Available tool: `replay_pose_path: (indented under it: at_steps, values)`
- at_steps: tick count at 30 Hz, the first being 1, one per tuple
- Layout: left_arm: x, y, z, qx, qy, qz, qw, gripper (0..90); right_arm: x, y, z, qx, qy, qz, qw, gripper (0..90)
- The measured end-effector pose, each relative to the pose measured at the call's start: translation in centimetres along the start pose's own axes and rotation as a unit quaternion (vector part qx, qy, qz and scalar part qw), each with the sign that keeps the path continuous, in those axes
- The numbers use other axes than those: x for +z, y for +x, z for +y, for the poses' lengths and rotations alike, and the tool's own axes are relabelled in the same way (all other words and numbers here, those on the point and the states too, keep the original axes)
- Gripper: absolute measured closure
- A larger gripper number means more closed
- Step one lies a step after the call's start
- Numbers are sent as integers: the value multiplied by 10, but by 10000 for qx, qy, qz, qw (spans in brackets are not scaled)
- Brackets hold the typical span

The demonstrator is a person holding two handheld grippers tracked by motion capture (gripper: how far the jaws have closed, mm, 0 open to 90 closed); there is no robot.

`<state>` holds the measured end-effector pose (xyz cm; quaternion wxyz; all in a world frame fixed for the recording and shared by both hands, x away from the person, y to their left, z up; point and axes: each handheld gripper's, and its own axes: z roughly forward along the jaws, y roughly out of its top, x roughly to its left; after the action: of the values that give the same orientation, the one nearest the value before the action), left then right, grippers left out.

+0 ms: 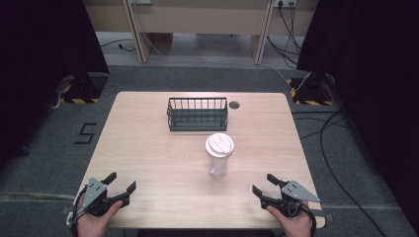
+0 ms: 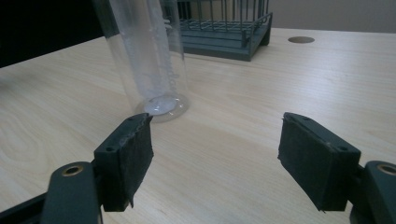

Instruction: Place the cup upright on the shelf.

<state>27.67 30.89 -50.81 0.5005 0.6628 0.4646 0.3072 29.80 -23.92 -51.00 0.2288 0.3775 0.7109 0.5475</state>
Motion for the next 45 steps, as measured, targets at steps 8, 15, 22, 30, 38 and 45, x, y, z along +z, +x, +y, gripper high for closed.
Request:
replay_pose_path:
  at_steps: [8, 15, 22, 30, 38, 45]
  values:
    - [10, -1, 8, 47, -73, 0, 10000, 179, 8, 8, 15, -197, -137, 150, 9996, 241]
    - [9, -1, 2, 40, 11, -7, 10000, 183, 20, 16, 24, -273, -133, 231, 9993, 226]
    - [8, -4, 0, 58, 36, -45, 10000, 184, 36, 19, 28, -298, -102, 306, 9990, 220]
    - [6, -4, 0, 27, 24, -76, 10000, 184, 58, 24, 32, -330, -103, 407, 9986, 204]
    - [6, -4, -1, -8, 42, -80, 10000, 186, 78, 29, 35, -408, -113, 479, 9980, 202]
    - [6, -3, -1, -24, 36, -84, 10000, 187, 88, 32, 38, -369, -159, 505, 9979, 230]
